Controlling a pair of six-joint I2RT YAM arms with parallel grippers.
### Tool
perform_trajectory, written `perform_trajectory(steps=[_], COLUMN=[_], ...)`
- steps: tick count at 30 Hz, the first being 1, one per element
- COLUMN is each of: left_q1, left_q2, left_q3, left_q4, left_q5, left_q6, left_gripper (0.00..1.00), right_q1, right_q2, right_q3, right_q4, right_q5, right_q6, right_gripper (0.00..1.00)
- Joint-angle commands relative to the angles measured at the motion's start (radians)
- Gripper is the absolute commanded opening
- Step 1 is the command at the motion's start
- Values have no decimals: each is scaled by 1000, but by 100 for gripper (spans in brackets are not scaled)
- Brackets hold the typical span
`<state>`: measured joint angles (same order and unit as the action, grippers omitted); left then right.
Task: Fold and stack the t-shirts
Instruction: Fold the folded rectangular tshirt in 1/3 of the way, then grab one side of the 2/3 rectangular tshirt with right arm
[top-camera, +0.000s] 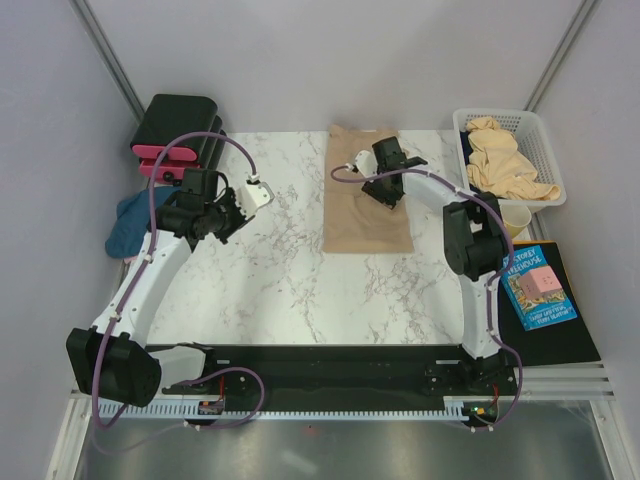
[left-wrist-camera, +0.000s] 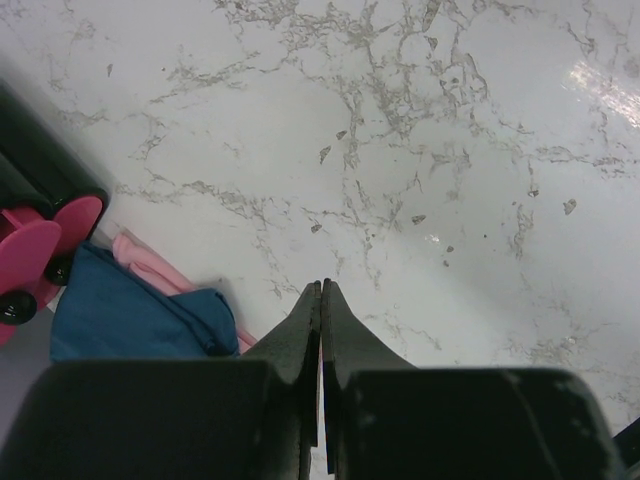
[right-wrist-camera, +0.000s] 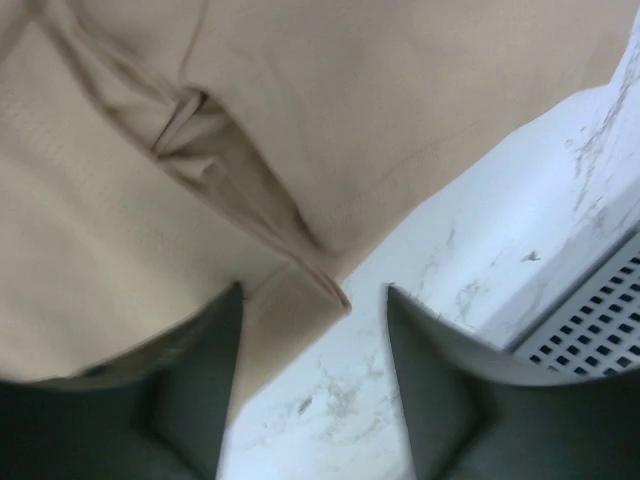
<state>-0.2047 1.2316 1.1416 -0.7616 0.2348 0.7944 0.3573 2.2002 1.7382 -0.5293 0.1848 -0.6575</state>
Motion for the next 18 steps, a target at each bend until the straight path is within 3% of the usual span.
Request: perform_trajectory(steps=[1,2,4,5,7,11,15,18], left_q1=[-2,-2,-2,-2,-1,-1,-2,-2], left_q2=[-23,-24,-24,-20,-18,-11,14,29], left_q3=[-2,-5,-11,-11,-17,-19,-11,4], left_q4=[13,13,16,19,25,39,57,61], left_q5=[-26,-31,-46,-52,-58,-63,-84,-86], left_q6=[29,29,25,22,17,12,2,-14], left_gripper=[2,2,12,31,43,83,100,100], right_q1=[23,32,69,81,124,209,294,327], right_q2=[-221,-293,-370,-445,-512,-660,-686,-650], right_q3=[-84,-118,-254,-299,-427,-607,-738,-773], right_q4=[-9,-24,-34,-34,-35,-23,35,103], right_q5=[-102,-117,-143,-149,-166,-166,-160,-127], right_q6=[-80,-105,-189,-214,-258,-271,-206,-185], right_gripper=[85,98,98,98,98,98,98,98])
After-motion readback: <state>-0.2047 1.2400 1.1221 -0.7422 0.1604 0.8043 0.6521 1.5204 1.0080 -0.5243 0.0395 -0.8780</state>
